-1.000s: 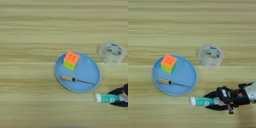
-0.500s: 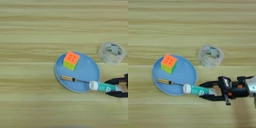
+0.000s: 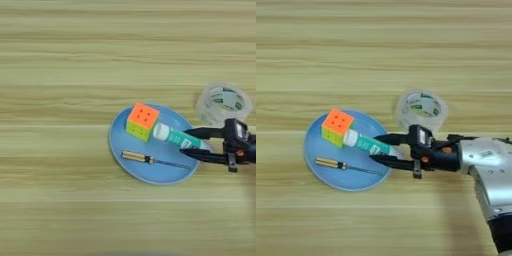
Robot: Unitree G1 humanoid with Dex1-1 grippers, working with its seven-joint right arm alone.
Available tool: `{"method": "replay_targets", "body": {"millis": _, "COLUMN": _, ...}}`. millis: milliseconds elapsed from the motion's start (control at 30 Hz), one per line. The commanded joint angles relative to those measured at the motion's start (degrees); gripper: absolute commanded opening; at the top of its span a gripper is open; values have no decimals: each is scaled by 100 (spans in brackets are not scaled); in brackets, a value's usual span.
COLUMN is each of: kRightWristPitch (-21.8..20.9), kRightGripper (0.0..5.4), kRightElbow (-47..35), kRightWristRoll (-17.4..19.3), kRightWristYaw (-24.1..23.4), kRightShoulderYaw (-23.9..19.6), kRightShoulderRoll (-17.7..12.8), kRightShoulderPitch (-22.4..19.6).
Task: Move the objects on the table
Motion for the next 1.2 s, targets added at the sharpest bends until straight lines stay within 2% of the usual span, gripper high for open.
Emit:
{"method": "replay_targets", "body": {"millis": 33, "kRightWristPitch": -25, "kRightGripper": 169, "kRightElbow": -374, "kRightWristRoll": -141, "kRightWristYaw": -294, "kRightShoulderYaw": 13, "kRightShoulderRoll": -96, "kRightShoulderPitch": -296}}
{"method": "replay_targets", "body": {"millis": 300, "kRightWristPitch": 278, "kRightGripper": 169, "kRightElbow": -498, "kRightWristRoll": -638, "kRightWristYaw": -929, "kRightShoulderYaw": 210, "kRightShoulderRoll": 147, "kRightShoulderPitch": -405}}
{"method": "replay_targets", "body": {"millis": 467, "kRightWristPitch": 226, "kRightGripper": 169, "kRightElbow": -563, "kRightWristRoll": -982, "kRightWristYaw": -1151, "kRightShoulderYaw": 350, "kRightShoulderRoll": 176, "kRightShoulderPitch": -368}}
{"method": "replay_targets", "body": {"millis": 767, "kRightWristPitch": 279, "kRightGripper": 169, "kRightElbow": -575, "kRightWristRoll": -1189, "kRightWristYaw": -1138, "kRightShoulderYaw": 548, "kRightShoulderRoll": 136, "kRightShoulderPitch": -306}}
{"method": "replay_targets", "body": {"millis": 800, "kRightWristPitch": 294, "kRightGripper": 197, "kRightElbow": -576, "kRightWristRoll": -1200, "kRightWristYaw": -1133, "kRightShoulderYaw": 555, "kRightShoulderRoll": 131, "kRightShoulderPitch": -306}}
{"method": "replay_targets", "body": {"millis": 1100, "kRightWristPitch": 386, "kRightGripper": 313, "kRightElbow": -604, "kRightWristRoll": -1222, "kRightWristYaw": -1188, "kRightShoulderYaw": 570, "kRightShoulderRoll": 147, "kRightShoulderPitch": -342}}
{"method": "replay_targets", "body": {"millis": 1200, "kRightWristPitch": 450, "kRightGripper": 349, "kRightElbow": -676, "kRightWristRoll": -1124, "kRightWristYaw": -1194, "kRightShoulderYaw": 515, "kRightShoulderRoll": 171, "kRightShoulderPitch": -379}}
